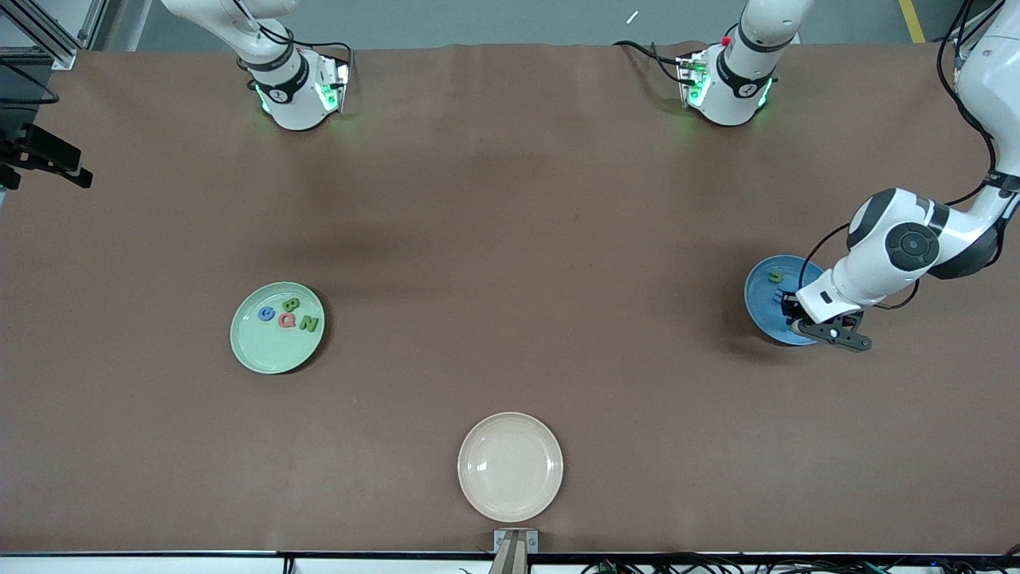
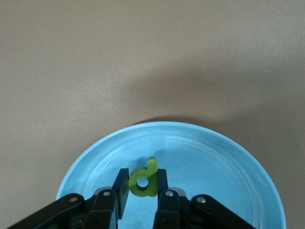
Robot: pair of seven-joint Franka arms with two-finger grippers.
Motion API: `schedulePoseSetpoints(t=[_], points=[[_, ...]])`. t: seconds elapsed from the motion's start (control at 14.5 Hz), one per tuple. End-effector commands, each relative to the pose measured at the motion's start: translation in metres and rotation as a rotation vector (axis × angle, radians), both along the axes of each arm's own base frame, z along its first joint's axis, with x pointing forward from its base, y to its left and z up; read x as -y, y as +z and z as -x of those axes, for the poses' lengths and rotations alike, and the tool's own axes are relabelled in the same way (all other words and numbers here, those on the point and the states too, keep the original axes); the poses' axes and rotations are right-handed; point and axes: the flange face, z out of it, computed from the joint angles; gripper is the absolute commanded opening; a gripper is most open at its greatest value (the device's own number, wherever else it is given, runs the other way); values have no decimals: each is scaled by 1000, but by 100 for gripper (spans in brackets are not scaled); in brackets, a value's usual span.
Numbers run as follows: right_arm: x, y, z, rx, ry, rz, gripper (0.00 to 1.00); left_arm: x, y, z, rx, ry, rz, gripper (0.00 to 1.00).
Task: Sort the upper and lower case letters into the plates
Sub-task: 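Carry the green d over the blue plate with the left gripper, then open the left gripper to drop the d into the blue plate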
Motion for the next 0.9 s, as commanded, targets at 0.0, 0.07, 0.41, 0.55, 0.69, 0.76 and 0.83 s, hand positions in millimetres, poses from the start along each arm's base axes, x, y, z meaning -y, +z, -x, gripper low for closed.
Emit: schedulePoseSetpoints(t=[0.0,0.07,0.41,0.55,0.69,0.76,0.83], points=[[0,-3,15,21,13,14,100,-4,5,-5,21,-82,-15,100],[1,-7,19,24,12,12,100,-8,10,-9,31,-89,-22,100],[2,-8,23,29,11,12,100,-4,28,-16,52,-80,-29,100],[1,-8,23,30,12,11,100,-8,40,-22,49,-52,-19,100],[1,-9,22,30,12,11,100,-2,50,-26,46,-52,9,100],[1,-9,22,30,12,11,100,1,60,-27,51,-49,11,100],[1,-8,22,32,12,11,100,6,78,-31,64,-27,16,100]])
